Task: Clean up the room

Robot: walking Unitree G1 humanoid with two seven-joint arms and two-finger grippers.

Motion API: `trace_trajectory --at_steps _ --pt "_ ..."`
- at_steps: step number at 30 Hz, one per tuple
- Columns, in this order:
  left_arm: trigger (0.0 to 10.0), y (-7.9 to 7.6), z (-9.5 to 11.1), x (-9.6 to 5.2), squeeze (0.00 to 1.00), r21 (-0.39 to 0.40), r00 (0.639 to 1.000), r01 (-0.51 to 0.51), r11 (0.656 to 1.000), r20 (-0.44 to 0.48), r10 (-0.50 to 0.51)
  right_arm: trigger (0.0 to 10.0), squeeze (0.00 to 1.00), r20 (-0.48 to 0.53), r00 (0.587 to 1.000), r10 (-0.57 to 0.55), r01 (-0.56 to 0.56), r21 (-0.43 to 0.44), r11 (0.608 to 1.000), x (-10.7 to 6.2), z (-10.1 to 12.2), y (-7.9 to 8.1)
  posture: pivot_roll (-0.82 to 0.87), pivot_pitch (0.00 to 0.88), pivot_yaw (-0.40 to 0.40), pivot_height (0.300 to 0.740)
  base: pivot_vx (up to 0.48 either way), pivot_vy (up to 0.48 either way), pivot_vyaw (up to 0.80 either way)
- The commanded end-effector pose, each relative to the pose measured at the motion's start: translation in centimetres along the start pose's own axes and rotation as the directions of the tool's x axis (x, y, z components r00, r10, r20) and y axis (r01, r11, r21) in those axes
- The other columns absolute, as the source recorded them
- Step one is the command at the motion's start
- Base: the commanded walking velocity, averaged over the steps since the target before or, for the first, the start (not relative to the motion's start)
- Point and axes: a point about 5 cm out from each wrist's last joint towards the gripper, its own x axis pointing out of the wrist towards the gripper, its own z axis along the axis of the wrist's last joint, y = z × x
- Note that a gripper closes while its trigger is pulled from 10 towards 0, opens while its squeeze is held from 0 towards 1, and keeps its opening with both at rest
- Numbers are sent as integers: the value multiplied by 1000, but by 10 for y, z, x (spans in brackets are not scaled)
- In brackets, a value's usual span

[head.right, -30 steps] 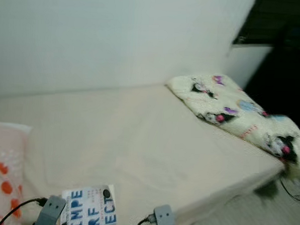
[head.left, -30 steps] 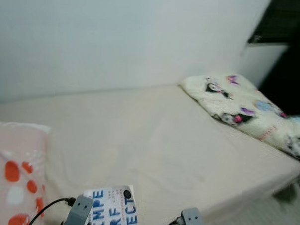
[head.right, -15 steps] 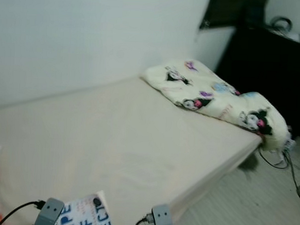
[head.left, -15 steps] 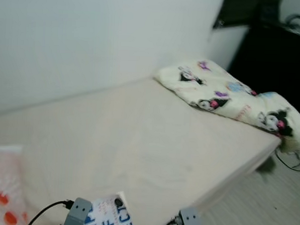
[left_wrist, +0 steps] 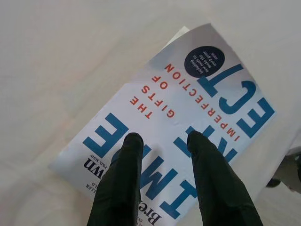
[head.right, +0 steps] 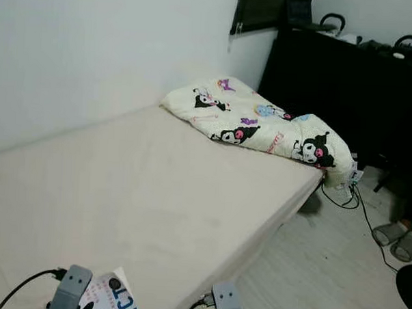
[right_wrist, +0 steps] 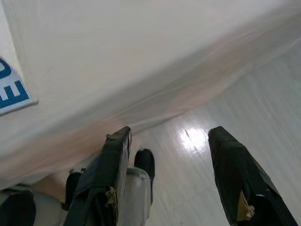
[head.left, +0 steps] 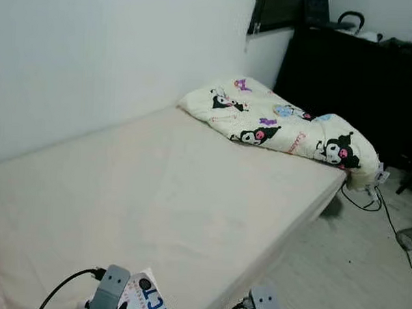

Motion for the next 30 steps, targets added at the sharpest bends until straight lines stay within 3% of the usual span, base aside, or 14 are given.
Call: trace_trajectory --at_steps 1,19,30 --pt "10000 -1 -9 -2 0 3 1000 5 1000 -29 -5 10000 0 -18 1000 0 0 -1 1000 -2 -6 1 -116 0 36 740 0 0 0" --pt "10000 0 -9 -2 0 -6 999 -5 1000 -37 4 10000 0 -19 1000 0 0 4 1000 -2 -6 1 -115 0 36 740 0 0 0" --pt "10000 0 -10 -2 0 -11 999 -9 1000 -42 9 10000 0 -20 1000 0 0 7 1000 -2 -6 1 -114 0 36 740 0 331 0"
